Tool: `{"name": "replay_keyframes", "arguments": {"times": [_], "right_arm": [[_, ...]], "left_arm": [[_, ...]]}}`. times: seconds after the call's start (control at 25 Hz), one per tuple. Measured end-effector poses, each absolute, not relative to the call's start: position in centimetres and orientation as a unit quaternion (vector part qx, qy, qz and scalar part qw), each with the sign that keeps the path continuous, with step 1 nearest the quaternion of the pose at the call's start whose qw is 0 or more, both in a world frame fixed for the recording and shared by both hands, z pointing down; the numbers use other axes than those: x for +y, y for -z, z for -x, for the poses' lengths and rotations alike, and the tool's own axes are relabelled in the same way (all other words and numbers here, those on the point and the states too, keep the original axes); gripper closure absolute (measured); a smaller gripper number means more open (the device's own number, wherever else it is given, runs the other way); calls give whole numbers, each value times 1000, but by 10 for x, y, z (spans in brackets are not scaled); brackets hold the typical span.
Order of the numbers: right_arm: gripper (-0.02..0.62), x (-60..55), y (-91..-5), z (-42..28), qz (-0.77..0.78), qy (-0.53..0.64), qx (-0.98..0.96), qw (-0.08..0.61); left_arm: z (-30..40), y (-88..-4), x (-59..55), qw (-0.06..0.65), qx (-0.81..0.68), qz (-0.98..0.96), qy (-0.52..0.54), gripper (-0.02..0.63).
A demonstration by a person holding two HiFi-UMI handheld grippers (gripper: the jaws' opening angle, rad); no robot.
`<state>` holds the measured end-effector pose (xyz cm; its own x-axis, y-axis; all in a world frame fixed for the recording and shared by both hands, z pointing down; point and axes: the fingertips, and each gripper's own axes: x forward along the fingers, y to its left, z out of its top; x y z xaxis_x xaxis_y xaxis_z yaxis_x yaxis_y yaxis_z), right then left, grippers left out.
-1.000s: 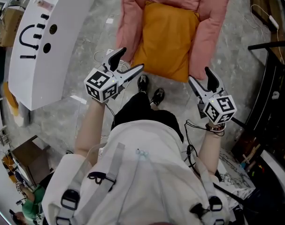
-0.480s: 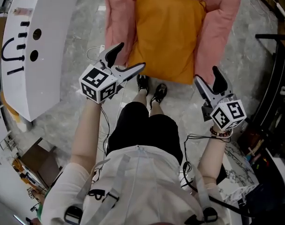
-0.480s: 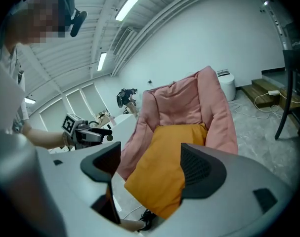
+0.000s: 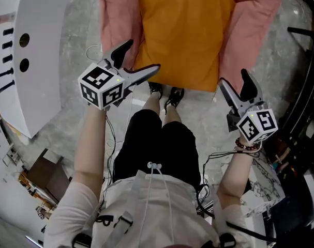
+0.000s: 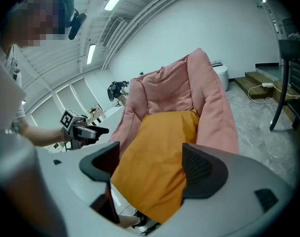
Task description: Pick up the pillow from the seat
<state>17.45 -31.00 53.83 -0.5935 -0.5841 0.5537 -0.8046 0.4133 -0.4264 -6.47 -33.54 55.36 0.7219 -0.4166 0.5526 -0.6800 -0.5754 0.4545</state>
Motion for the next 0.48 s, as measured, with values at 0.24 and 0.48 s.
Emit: {"name": "replay_keyframes", "arguments": {"times": [0.24,0.48], "right_arm": [[204,-323,-588,-162,-406,-386,-815,151],[181,-338,-617,-159,-385,-424,-809,135]], "left_arm": [[71,-605,-347,373,-299,-852,-214,124],[63,-639,-358,389,-288,-845,-229,109]]}}
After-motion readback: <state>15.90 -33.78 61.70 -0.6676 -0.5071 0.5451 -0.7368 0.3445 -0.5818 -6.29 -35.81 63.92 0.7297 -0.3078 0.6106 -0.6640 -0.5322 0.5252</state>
